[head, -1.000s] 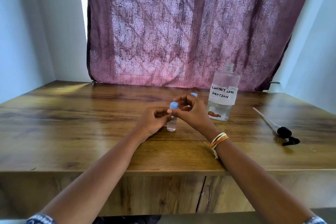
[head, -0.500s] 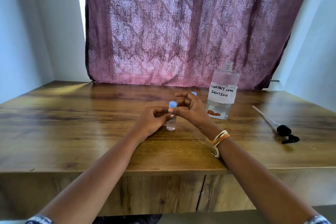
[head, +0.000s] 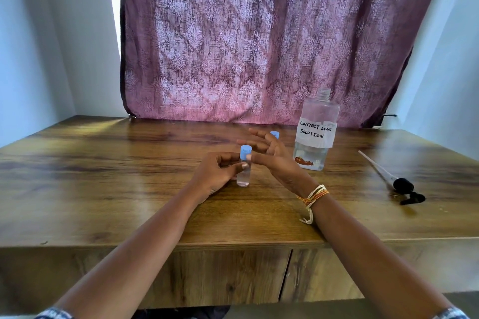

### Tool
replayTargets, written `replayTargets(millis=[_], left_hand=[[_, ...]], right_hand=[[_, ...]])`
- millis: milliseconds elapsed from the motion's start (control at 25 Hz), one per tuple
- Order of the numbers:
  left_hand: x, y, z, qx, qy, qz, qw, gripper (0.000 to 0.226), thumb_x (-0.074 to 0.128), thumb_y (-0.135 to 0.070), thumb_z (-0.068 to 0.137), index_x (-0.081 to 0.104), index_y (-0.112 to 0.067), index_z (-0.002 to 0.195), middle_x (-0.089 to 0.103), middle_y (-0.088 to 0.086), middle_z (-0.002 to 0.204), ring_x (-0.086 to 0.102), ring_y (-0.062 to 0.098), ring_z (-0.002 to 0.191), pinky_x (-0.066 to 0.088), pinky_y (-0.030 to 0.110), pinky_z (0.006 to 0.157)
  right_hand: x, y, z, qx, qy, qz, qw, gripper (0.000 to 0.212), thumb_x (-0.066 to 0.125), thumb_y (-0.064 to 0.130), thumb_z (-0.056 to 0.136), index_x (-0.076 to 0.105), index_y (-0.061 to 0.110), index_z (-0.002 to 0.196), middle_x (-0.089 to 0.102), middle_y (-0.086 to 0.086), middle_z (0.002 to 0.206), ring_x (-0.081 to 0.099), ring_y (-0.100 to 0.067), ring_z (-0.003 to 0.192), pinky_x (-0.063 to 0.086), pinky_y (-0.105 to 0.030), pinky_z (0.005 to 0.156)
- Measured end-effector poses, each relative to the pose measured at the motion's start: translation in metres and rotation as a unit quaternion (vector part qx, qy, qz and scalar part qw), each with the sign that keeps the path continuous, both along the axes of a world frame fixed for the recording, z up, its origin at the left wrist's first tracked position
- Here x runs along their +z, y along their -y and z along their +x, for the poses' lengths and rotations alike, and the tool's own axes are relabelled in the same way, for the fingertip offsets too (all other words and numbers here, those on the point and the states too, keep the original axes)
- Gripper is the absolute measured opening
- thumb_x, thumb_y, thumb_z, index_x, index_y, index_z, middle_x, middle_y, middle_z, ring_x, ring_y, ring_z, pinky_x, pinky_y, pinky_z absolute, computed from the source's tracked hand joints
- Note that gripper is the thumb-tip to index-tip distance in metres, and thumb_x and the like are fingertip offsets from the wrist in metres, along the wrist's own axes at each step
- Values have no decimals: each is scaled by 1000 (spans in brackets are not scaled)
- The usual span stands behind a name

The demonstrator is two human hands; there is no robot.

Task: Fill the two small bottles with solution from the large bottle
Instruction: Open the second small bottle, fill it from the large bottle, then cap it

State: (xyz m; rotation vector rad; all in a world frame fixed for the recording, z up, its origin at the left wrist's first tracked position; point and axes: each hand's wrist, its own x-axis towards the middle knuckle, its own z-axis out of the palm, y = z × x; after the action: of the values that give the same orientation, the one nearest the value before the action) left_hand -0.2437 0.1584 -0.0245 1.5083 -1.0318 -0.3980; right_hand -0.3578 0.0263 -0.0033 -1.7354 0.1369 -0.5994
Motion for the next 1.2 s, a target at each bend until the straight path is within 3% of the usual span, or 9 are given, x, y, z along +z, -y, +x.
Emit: replayTargets(millis=[120, 280, 520, 640, 800, 960, 1080, 1200], left_hand=[[1, -1, -1, 3, 3, 2, 1000, 20, 74, -23, 81, 73, -34, 98, 76, -4, 101, 71, 11, 95, 55, 42, 93], [4, -5, -4, -5, 10, -8, 1000, 22, 72, -19, 83, 71, -30, 102, 75, 3, 105, 72, 8, 84, 58, 24, 77], [3, -3, -2, -7, 0, 7, 1000, 16, 74, -26, 81, 73, -40, 88, 77, -7, 96, 73, 12, 90, 55, 43, 93], [1, -2, -1, -6, 3, 5, 1000, 15, 74, -26, 81, 74, -39, 90, 77, -6, 97, 74, 15, 89, 55, 47, 92], [1, -2, -2, -6, 1, -4, 1000, 17, 73, -21, 83, 74, -33, 94, 77, -4, 97, 73, 15, 89, 56, 47, 91], [2, -3, -2, -12, -10, 12, 1000, 19, 73, -25, 82, 74, -30, 101, 77, -4, 99, 73, 14, 90, 54, 45, 94], [3, -4, -3, -12, 2, 8, 1000, 19, 73, -24, 82, 74, -30, 100, 77, -5, 99, 73, 12, 92, 54, 46, 94], [4, -5, -5, -6, 3, 2, 1000, 18, 73, -21, 83, 72, -36, 92, 76, -6, 95, 73, 11, 87, 55, 44, 92]], right_hand=[[-1, 3, -1, 8, 3, 8, 1000, 67, 68, 6, 77, 41, 12, 137, 68, -16, 118, 65, -30, 110, 52, -39, 97], [-4, 3, 2, -55, 0, -32, 998, 61, 79, 5, 74, 51, 20, 126, 73, -10, 101, 69, -21, 98, 51, -40, 92], [2, 3, -2, 22, 20, 27, 999, 66, 62, 0, 78, 37, 9, 139, 63, -19, 127, 63, -26, 115, 53, -31, 92], [-1, 4, -1, -13, 12, 2, 1000, 59, 65, -2, 82, 43, 14, 135, 67, -20, 118, 64, -26, 112, 49, -39, 100], [-1, 3, 0, -44, 15, -11, 999, 62, 77, 3, 75, 50, 16, 129, 68, -5, 98, 65, -18, 98, 51, -44, 96], [2, 2, -3, 20, 21, 23, 999, 62, 62, 2, 79, 43, 13, 137, 65, -18, 122, 63, -28, 114, 51, -37, 97], [0, 3, -2, 14, 11, 7, 1000, 64, 64, 6, 78, 45, 17, 137, 68, -24, 115, 65, -35, 111, 48, -46, 102], [-2, 3, 0, -2, 14, -4, 1000, 60, 73, 9, 74, 53, 22, 129, 70, -25, 109, 67, -30, 102, 47, -51, 103]])
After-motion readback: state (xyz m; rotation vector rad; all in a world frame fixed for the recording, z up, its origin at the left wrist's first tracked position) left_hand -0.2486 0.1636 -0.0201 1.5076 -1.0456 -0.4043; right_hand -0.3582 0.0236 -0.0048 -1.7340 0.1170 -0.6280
